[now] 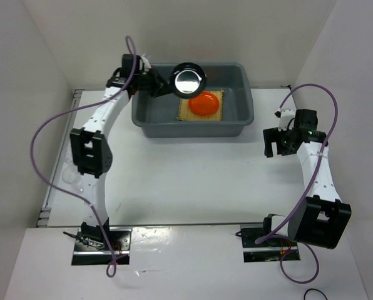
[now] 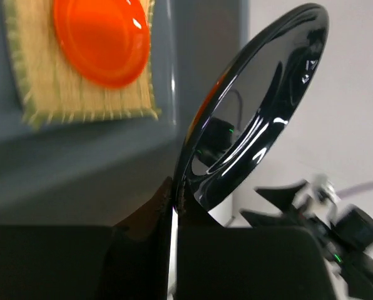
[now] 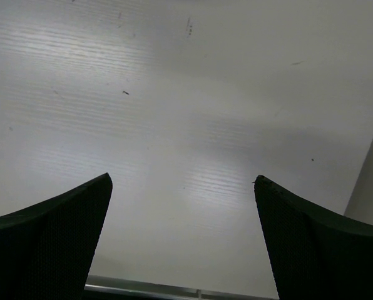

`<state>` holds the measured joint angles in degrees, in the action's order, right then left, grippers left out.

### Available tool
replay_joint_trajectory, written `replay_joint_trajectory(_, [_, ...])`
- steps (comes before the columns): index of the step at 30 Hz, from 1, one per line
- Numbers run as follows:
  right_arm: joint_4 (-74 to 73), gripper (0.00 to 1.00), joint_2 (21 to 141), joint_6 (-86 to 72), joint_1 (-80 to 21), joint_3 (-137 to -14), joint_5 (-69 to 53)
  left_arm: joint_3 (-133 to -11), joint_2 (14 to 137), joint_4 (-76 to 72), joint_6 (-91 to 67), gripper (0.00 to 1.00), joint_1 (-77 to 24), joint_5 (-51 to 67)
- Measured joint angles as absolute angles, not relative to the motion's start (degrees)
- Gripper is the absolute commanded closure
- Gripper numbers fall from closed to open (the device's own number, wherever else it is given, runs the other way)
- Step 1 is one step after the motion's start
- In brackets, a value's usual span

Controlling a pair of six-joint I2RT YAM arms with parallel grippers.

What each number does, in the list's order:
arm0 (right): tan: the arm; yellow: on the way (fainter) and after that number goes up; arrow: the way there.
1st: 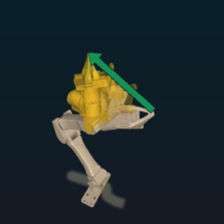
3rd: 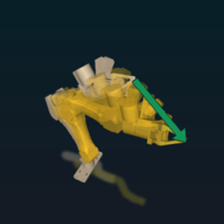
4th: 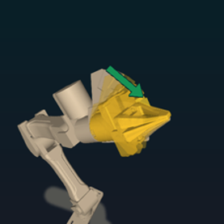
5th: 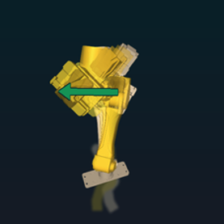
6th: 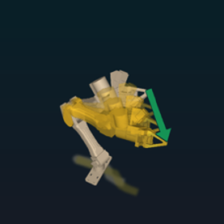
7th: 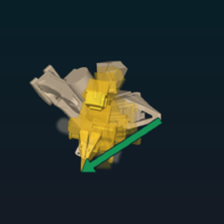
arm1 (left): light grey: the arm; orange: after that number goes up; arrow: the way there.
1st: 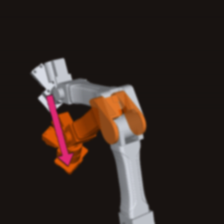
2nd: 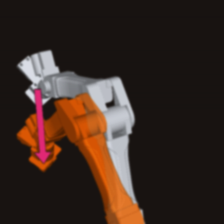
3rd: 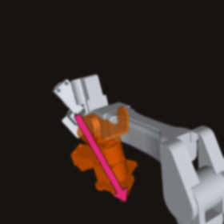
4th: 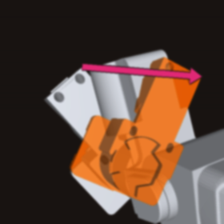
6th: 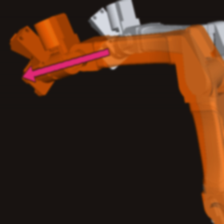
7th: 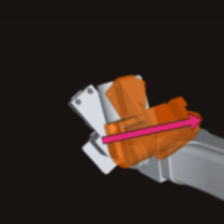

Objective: Place the mixed dishes into the plastic bin

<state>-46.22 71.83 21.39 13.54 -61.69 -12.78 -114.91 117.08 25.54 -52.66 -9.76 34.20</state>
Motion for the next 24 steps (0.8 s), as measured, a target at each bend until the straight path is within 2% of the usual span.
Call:
replay_joint_trajectory(4, [-45.54, 0.01, 71.83, 21.26, 13.54, -61.67, -8.73, -132.68, 132.44, 31.57, -51.96, 1.0, -14.9, 30.52])
replay_joint_trajectory(6, [-45.21, 0.01, 71.79, 21.28, 13.54, -61.67, -6.5, -145.36, 141.43, 36.4, -51.05, 1.0, -16.95, 28.53])
replay_joint_trajectory(8, [-44.29, 0.01, 71.7, 21.26, 13.56, -61.43, -3.62, -163.74, 152.79, 41.74, -51.18, 1.0, -18.61, 27.0])
replay_joint_trajectory(9, [-43.88, 0.01, 71.7, 21.23, 13.54, -61.25, -2.26, -168.35, 156.14, 42.06, -51.48, 1.0, -19.05, 26.74])
replay_joint_trajectory(15, [-40.38, 0.01, 71.57, 21.08, 13.54, -58.37, 3.38, -175.68, 165.66, 45.08, -55.22, 1.0, -18.55, 25.82])
replay_joint_trajectory(24, [-38.41, 0.01, 71.61, 21.1, 13.93, -57.19, 6.46, -176.66, 173.95, 42.76, -62.08, 1.0, -17.02, 27.73])
